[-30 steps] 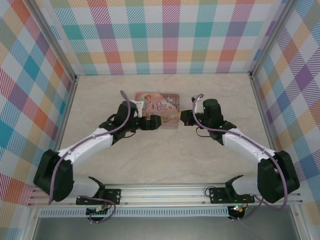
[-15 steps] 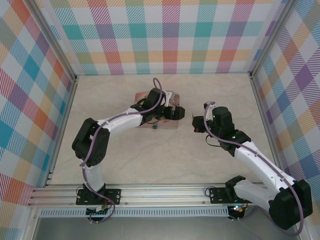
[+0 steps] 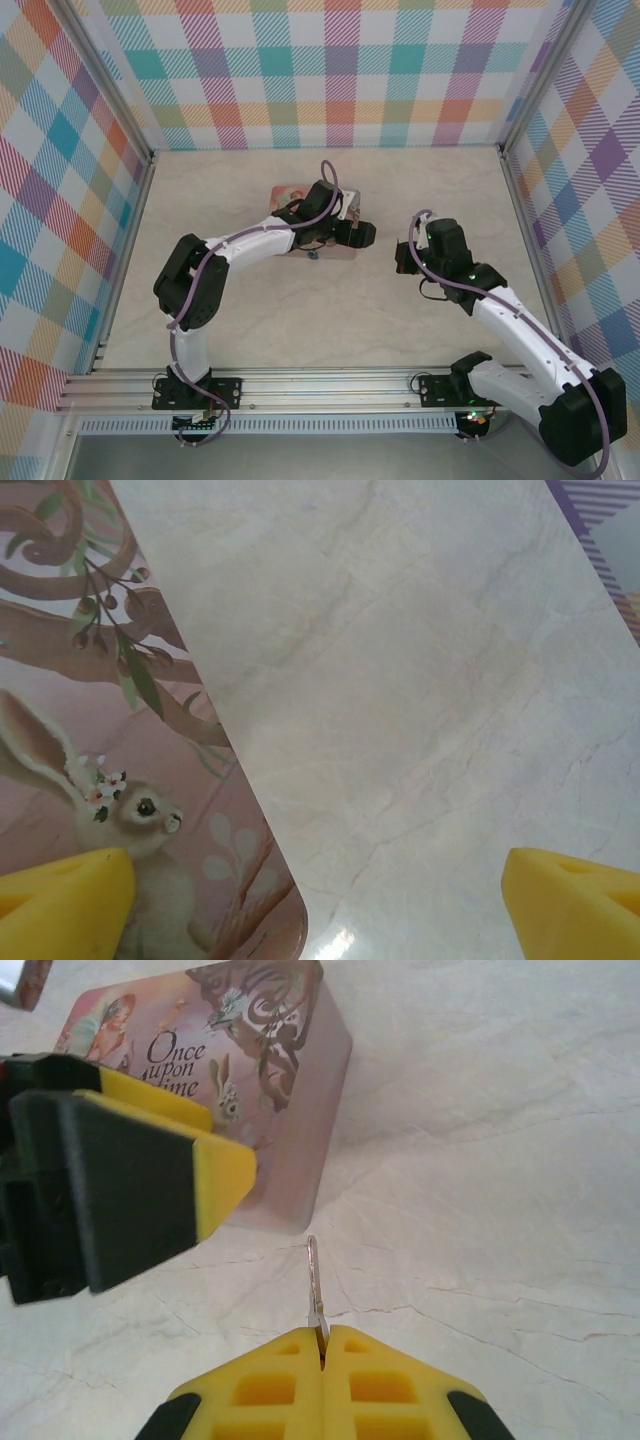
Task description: Unlock a padlock with a key
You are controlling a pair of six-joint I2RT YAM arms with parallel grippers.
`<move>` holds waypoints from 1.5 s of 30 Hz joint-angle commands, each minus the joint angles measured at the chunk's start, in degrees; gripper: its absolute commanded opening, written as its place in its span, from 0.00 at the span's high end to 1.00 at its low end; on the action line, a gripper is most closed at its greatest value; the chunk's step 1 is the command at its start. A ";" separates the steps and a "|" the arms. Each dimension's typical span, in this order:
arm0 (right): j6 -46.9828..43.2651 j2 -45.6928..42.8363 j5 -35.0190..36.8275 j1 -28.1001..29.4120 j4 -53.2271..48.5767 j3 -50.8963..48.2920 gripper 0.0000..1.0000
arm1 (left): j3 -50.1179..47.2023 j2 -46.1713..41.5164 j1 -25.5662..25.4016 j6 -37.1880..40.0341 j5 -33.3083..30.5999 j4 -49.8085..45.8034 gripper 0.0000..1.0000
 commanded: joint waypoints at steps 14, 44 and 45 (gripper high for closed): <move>-0.30 1.09 -5.62 -1.67 3.09 -0.27 1.00 | -4.39 -11.10 -3.78 -1.86 -1.21 -4.05 0.04; 8.77 29.08 -19.05 5.82 25.18 8.08 1.00 | -45.22 -29.93 5.89 -5.53 -13.53 18.86 0.23; 8.13 29.75 -18.92 5.86 25.58 8.56 1.00 | -45.88 -29.43 5.87 -5.55 -14.44 20.84 0.24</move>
